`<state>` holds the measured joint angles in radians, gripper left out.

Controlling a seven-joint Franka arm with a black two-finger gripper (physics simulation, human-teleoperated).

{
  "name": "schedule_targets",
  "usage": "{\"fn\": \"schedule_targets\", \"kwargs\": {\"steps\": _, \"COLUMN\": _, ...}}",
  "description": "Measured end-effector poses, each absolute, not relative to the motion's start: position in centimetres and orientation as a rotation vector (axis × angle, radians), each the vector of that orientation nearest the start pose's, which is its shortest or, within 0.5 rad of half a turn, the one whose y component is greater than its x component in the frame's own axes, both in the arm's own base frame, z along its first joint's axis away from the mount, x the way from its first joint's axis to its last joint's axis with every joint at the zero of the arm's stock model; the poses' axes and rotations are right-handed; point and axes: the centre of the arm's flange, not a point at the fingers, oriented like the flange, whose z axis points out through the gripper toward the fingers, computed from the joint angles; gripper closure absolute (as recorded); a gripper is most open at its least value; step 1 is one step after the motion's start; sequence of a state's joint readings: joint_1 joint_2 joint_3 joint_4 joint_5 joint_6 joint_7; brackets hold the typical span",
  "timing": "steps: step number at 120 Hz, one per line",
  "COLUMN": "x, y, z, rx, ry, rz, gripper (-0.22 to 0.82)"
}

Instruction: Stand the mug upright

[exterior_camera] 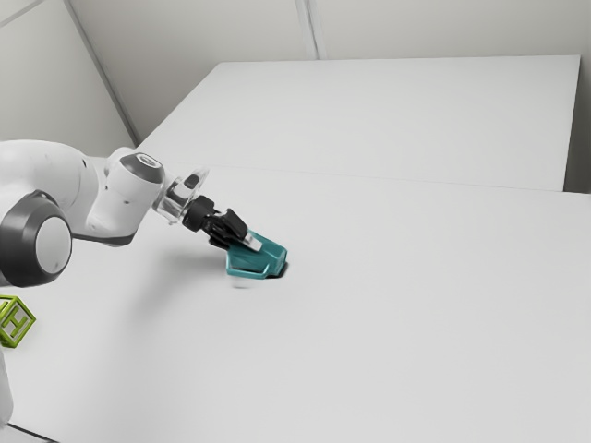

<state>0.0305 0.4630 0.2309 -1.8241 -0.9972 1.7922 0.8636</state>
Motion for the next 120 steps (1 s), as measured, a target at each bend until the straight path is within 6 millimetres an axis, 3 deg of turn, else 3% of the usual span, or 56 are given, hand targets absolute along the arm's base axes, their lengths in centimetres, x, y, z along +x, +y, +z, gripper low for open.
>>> {"fn": "schedule_targets", "kwargs": {"steps": 54, "x": 61.4, "y": 6.5, "z": 29.6, "rx": 2.235, "ry": -0.193, "rz": 0.110, "gripper": 0.76}}
{"fn": "schedule_targets", "kwargs": {"steps": 84, "x": 61.6, "y": 5.1, "z": 32.7, "rx": 2.254, "ry": -0.272, "rz": 0.147, "gripper": 0.77}}
{"fn": "schedule_targets", "kwargs": {"steps": 107, "x": 61.5, "y": 2.5, "z": 35.3, "rx": 2.342, "ry": -0.429, "rz": 0.126, "gripper": 0.78}}
{"fn": "schedule_targets", "kwargs": {"steps": 120, "x": 61.5, "y": 0.3, "z": 35.6, "rx": 2.429, "ry": -0.554, "rz": 0.086, "gripper": 0.78}}
